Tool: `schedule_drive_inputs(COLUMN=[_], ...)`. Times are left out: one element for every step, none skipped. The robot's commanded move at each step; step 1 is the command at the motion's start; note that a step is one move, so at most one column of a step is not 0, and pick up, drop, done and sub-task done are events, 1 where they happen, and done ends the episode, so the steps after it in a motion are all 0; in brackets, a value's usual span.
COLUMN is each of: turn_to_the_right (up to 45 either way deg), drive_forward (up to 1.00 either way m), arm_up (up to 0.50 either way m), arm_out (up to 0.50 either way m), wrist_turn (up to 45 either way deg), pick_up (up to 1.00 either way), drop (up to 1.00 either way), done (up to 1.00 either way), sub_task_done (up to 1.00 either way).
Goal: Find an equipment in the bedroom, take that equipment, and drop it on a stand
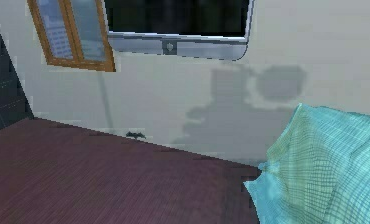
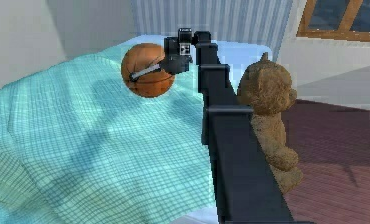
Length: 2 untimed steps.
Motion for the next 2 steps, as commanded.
schedule_drive_inputs(turn_to_the_right=[0.0,0.0], drive_forward=[0.0,0.0], arm_up=[0.0,0.0], arm_out=[0.0,0.0], wrist_turn=[-45.0,-45.0], pick_up=[0.0,0.0], drop=[0.0,0.0], done=[0.0,0.0], sub_task_done=[0.0,0.0])
